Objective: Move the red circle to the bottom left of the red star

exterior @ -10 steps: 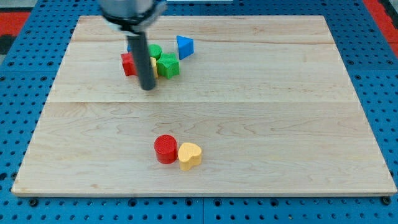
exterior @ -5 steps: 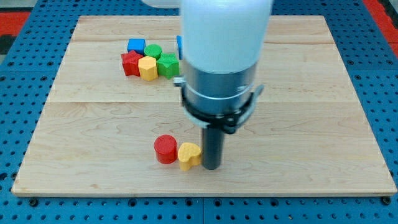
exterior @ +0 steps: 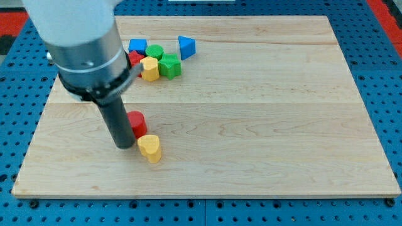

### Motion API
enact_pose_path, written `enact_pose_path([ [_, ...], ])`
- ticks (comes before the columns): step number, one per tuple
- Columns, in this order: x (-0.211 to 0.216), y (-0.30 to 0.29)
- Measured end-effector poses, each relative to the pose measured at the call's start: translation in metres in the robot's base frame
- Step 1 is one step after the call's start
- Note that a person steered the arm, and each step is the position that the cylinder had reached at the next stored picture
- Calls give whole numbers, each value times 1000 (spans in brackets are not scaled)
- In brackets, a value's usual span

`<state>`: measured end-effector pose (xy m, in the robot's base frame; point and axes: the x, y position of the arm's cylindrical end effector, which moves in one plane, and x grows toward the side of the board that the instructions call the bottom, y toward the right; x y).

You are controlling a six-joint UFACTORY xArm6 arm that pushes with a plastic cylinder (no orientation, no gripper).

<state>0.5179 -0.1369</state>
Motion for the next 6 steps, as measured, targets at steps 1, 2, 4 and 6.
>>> enact_pose_path([
  [1, -18, 32],
  [2, -31, 78],
  [4, -58, 2],
  [6, -100, -89],
])
